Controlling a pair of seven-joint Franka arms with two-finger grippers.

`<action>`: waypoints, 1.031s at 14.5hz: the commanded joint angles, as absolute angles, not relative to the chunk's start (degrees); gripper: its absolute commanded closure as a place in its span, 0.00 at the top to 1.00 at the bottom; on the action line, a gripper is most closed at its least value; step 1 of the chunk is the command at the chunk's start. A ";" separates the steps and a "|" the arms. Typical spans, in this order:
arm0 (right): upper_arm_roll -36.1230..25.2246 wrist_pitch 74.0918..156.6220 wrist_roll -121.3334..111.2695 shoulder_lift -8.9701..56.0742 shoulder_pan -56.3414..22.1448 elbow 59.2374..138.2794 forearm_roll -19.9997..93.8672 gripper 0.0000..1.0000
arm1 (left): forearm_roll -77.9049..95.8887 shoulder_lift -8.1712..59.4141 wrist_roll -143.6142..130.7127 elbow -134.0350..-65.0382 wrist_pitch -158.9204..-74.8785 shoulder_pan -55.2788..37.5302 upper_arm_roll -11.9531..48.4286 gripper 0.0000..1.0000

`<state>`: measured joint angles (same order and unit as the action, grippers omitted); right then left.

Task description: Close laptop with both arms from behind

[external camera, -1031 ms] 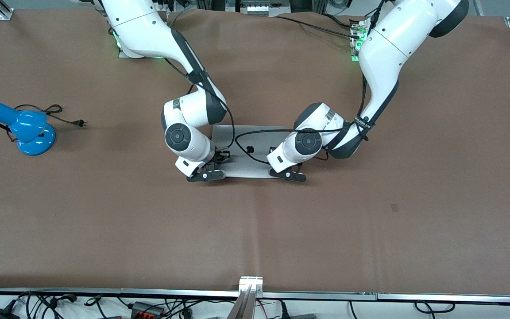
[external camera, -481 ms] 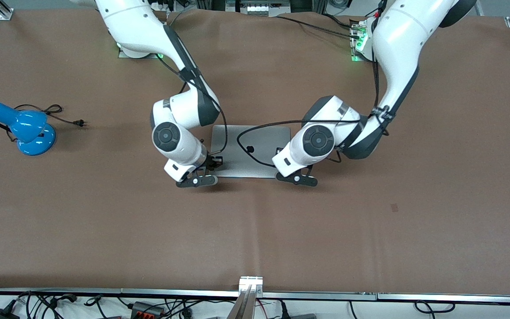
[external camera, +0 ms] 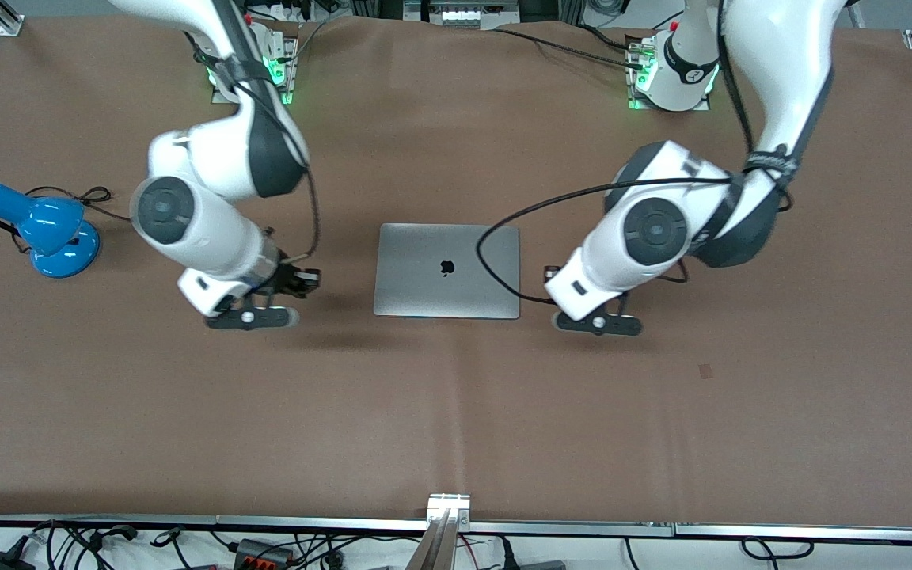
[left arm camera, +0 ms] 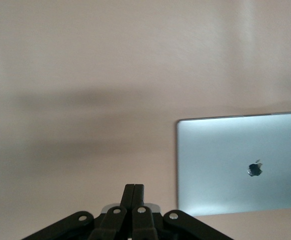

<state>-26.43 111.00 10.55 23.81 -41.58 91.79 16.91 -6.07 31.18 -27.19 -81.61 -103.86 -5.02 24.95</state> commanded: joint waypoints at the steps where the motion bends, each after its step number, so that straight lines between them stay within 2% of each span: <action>1: -31.27 102.60 9.24 21.62 -41.75 87.74 16.08 0.25 | -6.42 24.55 -23.05 -83.23 -98.03 -0.81 25.31 0.01; 2: -32.77 99.35 8.71 21.71 -41.57 85.02 16.08 0.56 | -6.42 22.26 -21.46 -83.41 -95.21 0.69 25.23 0.03; 3: -33.65 96.88 8.88 21.88 -41.40 83.16 15.91 1.00 | -6.42 20.06 -19.79 -83.58 -93.10 2.79 25.22 0.03; 7: -36.56 94.40 8.35 21.62 -41.40 79.46 11.52 1.00 | -3.34 13.02 -16.79 -83.50 -87.55 7.55 25.14 0.06; 8: -37.35 94.39 8.26 21.62 -41.22 78.50 11.86 1.00 | -3.43 11.44 -16.70 -83.58 -86.76 8.34 25.05 0.19; 10: -39.01 94.57 8.17 21.71 -39.91 77.87 12.91 1.00 | -3.34 9.50 -17.14 -83.67 -86.49 9.40 23.04 0.60; 11: -39.28 94.48 8.09 21.71 -38.68 76.83 13.70 1.00 | -3.34 8.97 -16.96 -84.19 -85.61 10.01 22.42 0.96; 12: -38.42 94.92 7.91 21.97 -36.58 75.86 15.10 1.00 | -2.82 7.40 -16.61 -85.42 -85.43 10.98 21.98 1.00; 13: -36.32 94.92 7.65 21.71 -33.34 75.68 15.99 1.00 | -2.29 5.82 -16.52 -86.73 -85.52 11.68 21.89 1.00; 15: -29.48 94.83 6.95 20.57 -26.58 75.41 14.69 1.00 | -2.20 4.40 -16.52 -88.67 -86.13 11.78 20.40 1.00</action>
